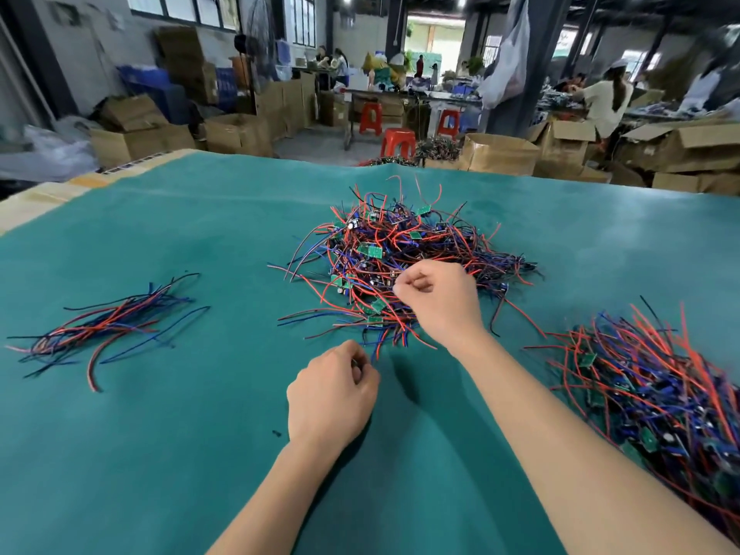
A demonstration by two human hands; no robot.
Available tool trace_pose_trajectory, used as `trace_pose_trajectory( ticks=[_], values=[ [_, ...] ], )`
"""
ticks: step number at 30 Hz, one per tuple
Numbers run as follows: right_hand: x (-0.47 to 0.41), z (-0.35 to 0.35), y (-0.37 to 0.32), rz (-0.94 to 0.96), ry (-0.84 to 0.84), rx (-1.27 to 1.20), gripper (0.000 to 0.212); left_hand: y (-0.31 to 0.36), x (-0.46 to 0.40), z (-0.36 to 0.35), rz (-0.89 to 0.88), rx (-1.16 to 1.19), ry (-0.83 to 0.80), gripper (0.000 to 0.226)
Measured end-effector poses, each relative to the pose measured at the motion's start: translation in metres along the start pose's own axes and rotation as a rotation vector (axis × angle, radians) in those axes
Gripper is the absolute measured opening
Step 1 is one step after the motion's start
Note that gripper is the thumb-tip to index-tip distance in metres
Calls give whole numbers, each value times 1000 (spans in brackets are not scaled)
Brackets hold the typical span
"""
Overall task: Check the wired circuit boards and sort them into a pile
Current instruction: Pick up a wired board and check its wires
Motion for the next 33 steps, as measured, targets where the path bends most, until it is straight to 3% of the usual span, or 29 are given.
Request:
trace_pose_trajectory(
  ticks=[2, 4, 7, 11, 13, 18, 21, 25, 28, 33],
  values=[
    [1, 15, 6, -68, 76, -93, 6, 0, -1, 0, -15, -6, 0, 13],
    [4, 25, 7, -69, 107, -15, 7, 0, -1, 1, -21, 0, 5, 10],
    [14, 15, -8, 138, 6, 503, 11, 0, 0, 3, -12, -2, 6, 7],
    [18, -29, -33, 442, -174, 660, 32, 0, 0, 3, -16, 7, 3, 5],
    [13, -48, -29, 436, -268, 730, 35, 0, 1, 4, -22, 13, 0, 4],
    [-2, -42, -12, 287, -253, 646, 18, 0, 0, 3, -39, 4, -15, 6],
    [-5, -22, -7, 135, -234, 362, 16, -1, 0, 2, -37, -18, -19, 8],
    [4, 24, 4, -210, -116, -374, 15, 2, 0, 2, -48, -12, -19, 11],
    [19, 46, 17, -402, -70, -629, 7, 5, 1, 2, -73, -34, -17, 12],
    [62, 67, 46, -552, 118, -1089, 6, 16, 7, 2, -157, 11, -42, 8]
  ],
)
Point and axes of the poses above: each hand's wrist, its own x-axis away from the middle knuckle, its own z-axis out of the back of the hand, y = z × x, the point moved 6 cm from there along -x, towards the middle knuckle, and after that the axes turned 2 degrees about x, right-handed, at the moved point
